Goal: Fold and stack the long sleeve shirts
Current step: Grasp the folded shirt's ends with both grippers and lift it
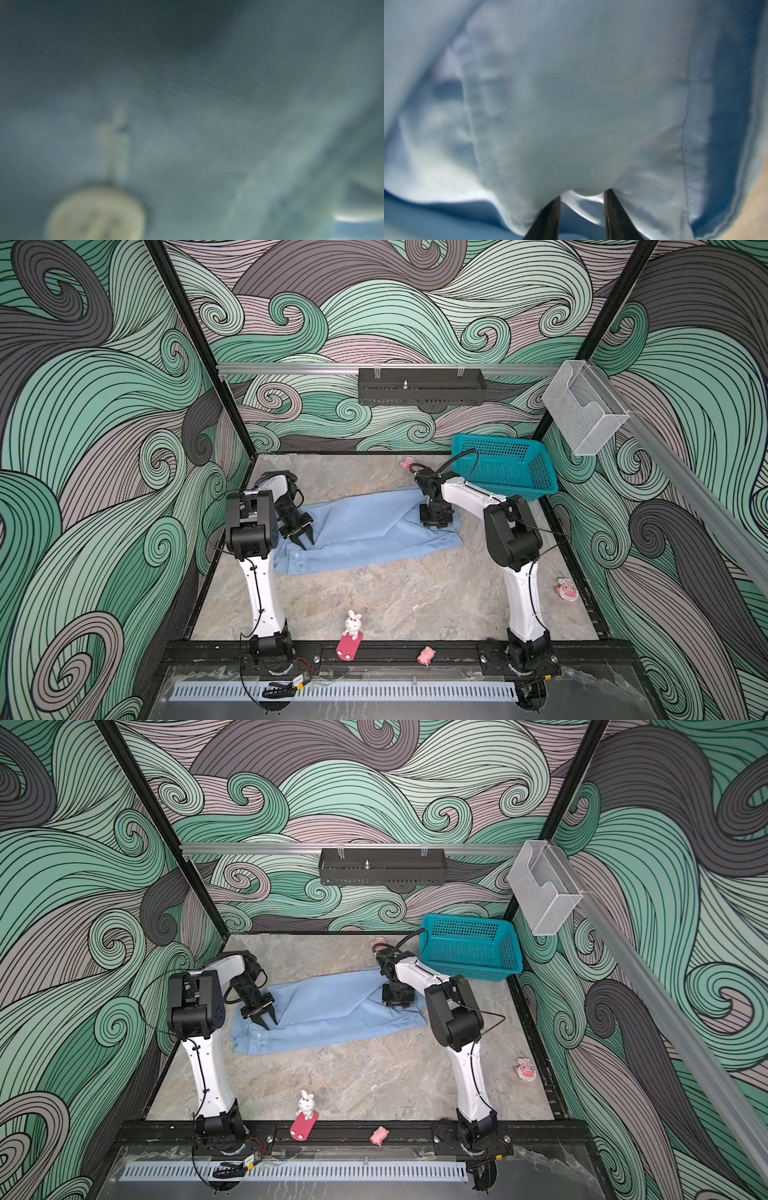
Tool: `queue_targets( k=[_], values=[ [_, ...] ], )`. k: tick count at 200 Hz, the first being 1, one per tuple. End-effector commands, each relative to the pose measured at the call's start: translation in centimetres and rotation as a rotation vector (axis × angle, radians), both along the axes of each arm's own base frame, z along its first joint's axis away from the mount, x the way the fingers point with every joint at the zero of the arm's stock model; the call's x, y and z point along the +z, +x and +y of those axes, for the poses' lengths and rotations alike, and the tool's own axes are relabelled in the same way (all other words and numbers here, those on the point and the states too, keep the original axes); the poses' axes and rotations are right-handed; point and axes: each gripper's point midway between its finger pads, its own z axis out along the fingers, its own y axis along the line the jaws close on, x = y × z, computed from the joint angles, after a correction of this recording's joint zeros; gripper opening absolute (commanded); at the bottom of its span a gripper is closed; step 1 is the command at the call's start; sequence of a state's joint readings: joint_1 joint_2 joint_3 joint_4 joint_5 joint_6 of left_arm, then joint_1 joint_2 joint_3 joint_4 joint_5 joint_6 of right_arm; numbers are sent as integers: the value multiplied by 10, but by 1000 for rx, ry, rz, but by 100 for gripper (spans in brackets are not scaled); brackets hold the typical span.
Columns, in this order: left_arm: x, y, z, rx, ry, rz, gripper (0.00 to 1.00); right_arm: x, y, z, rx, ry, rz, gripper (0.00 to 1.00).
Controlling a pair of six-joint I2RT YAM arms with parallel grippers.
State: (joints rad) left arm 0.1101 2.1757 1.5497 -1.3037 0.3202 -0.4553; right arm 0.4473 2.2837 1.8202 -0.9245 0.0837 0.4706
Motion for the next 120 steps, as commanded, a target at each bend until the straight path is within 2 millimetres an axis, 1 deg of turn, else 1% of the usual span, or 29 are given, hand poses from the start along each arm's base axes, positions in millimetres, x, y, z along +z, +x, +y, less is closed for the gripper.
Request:
queue_targets(
  k=[1,20,43,59,73,84,97,106,113,120],
  values=[
    [6,-11,-12,39,-64,-33,30,-19,26,9,29,-35,15,35],
    [19,-27,-18,54,-78,-49,29,-17,53,29,35,17,-9,35],
    [31,-48,-27,66,-102,-62,29,-14,78,49,37,81,-61,34],
    [41,-59,-35,70,-128,-75,29,-1,96,59,39,118,-121,35],
    [52,-62,-41,58,-143,-102,30,17,105,65,41,152,-166,37],
    [63,-60,-44,56,-152,-135,31,35,106,65,38,163,-191,40],
    [81,-49,-42,45,-146,-197,35,58,102,62,28,166,-214,44],
    [92,-39,-38,33,-123,-239,38,70,94,57,20,162,-213,47],
    [98,-32,-33,20,-101,-261,40,87,88,54,10,166,-226,49],
    [102,-25,-27,10,-76,-271,41,95,79,51,-2,161,-219,51]
  ],
)
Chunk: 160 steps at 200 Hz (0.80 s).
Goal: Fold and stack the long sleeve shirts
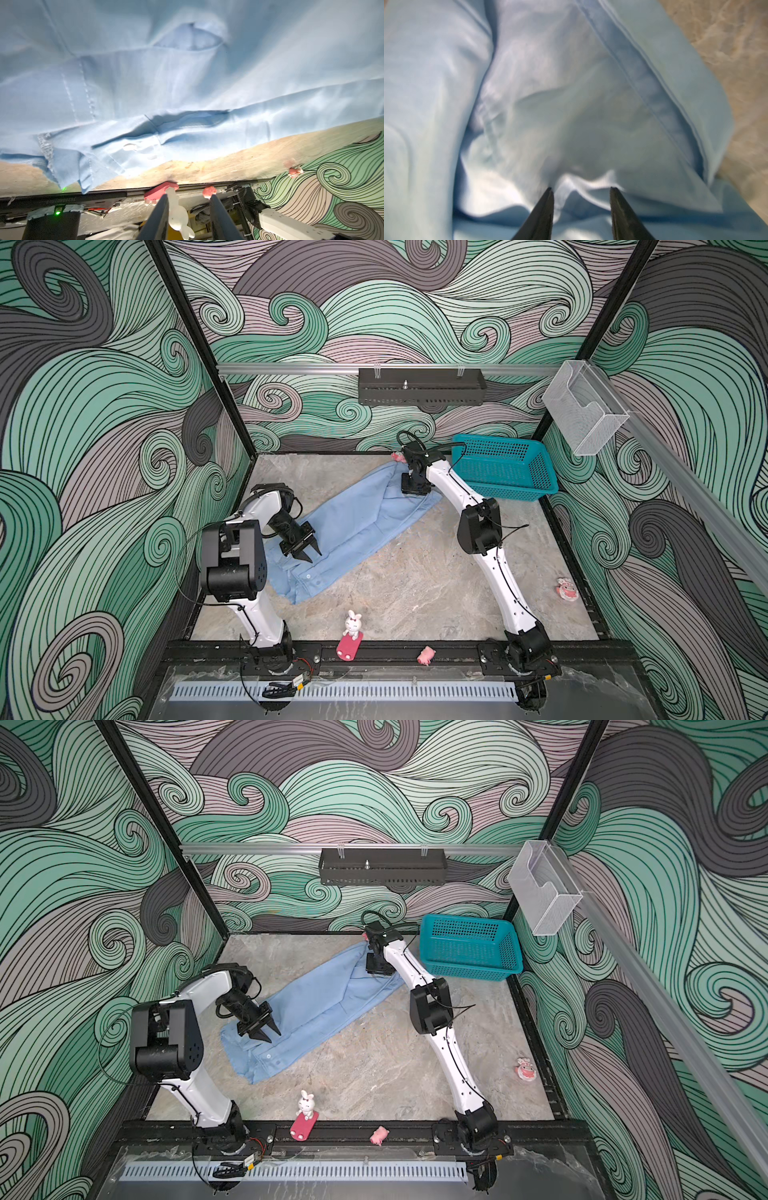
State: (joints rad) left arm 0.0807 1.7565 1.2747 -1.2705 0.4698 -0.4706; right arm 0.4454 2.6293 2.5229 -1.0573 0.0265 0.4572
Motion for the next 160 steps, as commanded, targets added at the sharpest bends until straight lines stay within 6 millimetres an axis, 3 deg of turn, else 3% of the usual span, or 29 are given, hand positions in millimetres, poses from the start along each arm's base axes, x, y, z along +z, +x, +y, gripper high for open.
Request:
queue_targets(
  k=[1,16,33,66,96,116,160],
  values=[
    [30,22,10,-16,50,-88,41,66,-23,-8,-28,19,-38,51],
    [31,37,20,-29,88,-91,43,78,-44,-17,-65,10,-18,56],
    [25,51,36,-28,146,-83,44,69,-68,-21,-105,32,56,58],
    [3,63,66,-39,246,-18,46,46,-94,0,-131,112,139,59],
    [-21,57,85,-38,291,70,46,16,-107,27,-143,150,205,60],
    [-35,49,87,-51,299,123,46,-9,-113,37,-166,162,257,61],
    [-57,20,77,-66,262,195,40,-46,-109,23,-207,115,303,60]
  ],
)
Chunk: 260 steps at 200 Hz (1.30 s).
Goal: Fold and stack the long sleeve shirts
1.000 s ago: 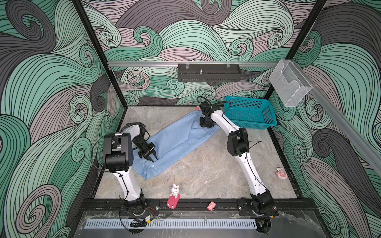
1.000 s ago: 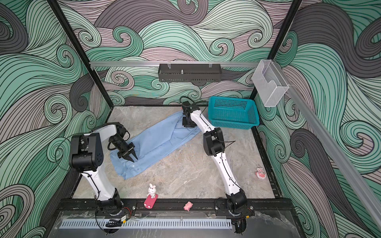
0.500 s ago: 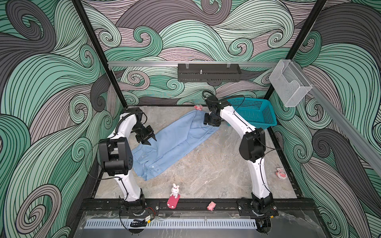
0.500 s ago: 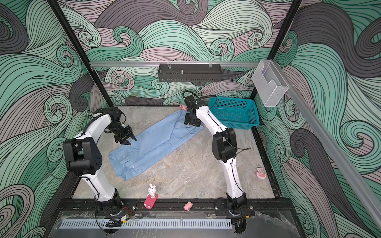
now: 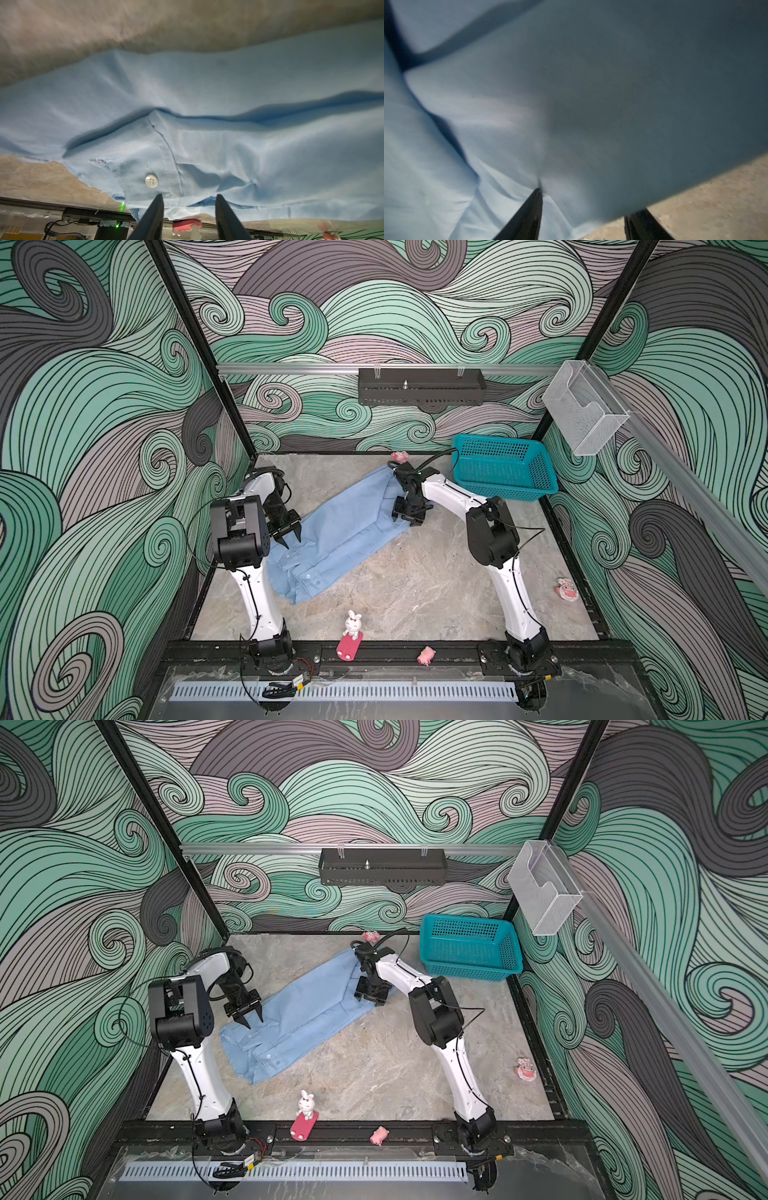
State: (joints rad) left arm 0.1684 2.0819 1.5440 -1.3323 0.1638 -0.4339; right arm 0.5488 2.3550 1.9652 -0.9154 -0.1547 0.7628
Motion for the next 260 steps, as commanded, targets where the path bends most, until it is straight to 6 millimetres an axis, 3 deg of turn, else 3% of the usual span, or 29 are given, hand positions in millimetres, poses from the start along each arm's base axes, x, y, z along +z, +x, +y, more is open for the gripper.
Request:
queue_targets(
  k=[1,48,95,124,154,191,217,232,260],
  values=[
    [-7,-21,-4,-18,-4,57,40,-26,3,-16,-52,-34,49,60],
    [-16,-54,-52,-37,-108,91,36,-36,43,-43,-54,-68,18,56],
    [-16,-80,-130,-70,-201,79,34,-30,89,-45,-14,-58,-61,55],
    [-14,-85,-173,-75,-235,34,34,-20,113,-50,-32,-25,-117,54],
    [-17,-94,-225,-106,-281,17,34,-13,124,-39,-4,33,-154,52],
    [-22,-107,-283,-170,-328,17,34,-11,122,-30,23,69,-149,50],
    [-16,-110,-313,-223,-354,-3,34,6,122,-26,58,85,-177,51],
    [-9,-111,-324,-243,-367,-14,34,25,124,-26,70,87,-210,52],
    [14,-105,-313,-261,-338,-81,37,74,123,-41,57,52,-286,57]
  ],
)
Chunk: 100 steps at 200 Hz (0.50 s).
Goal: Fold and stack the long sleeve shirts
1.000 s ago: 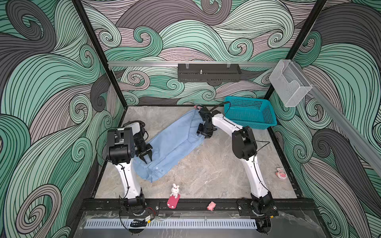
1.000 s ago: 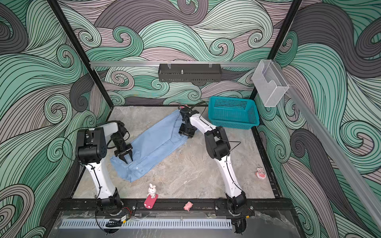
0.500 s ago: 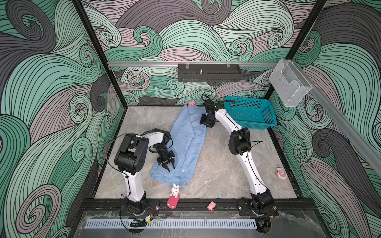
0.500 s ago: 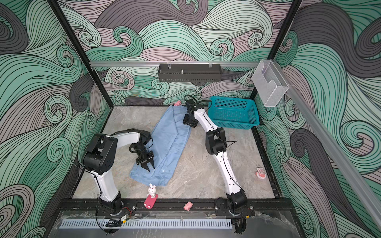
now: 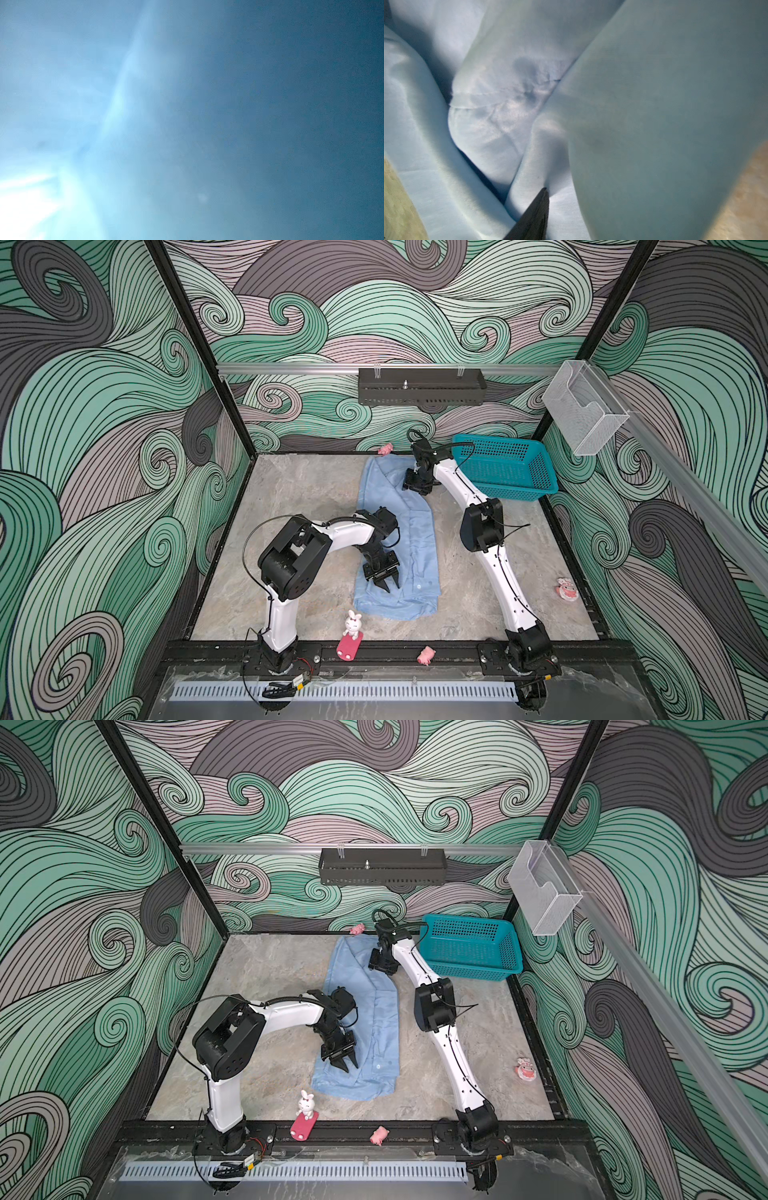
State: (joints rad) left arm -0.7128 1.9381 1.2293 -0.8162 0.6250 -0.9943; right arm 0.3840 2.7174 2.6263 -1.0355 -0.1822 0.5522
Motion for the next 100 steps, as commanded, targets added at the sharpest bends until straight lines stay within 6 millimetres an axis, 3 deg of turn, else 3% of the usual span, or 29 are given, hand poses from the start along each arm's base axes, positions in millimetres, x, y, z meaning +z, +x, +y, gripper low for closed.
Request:
queue_targets(
  k=[1,20,35,53,74,100],
  values=[
    [26,11,4,20,3,-62,38,68,-6,-10,8,-17,-88,57],
    [51,16,26,23,35,-139,43,111,-16,-27,-23,-56,-147,60],
    [67,17,50,31,73,-197,46,140,-36,-42,-47,-82,-168,62],
    [74,10,78,45,113,-230,48,155,-70,-59,-64,-106,-149,64],
    [64,-2,102,67,132,-215,49,144,-120,-66,-54,-84,-94,65],
    [51,-7,115,77,110,-221,50,112,-189,-67,-31,-21,-31,65]
  ],
)
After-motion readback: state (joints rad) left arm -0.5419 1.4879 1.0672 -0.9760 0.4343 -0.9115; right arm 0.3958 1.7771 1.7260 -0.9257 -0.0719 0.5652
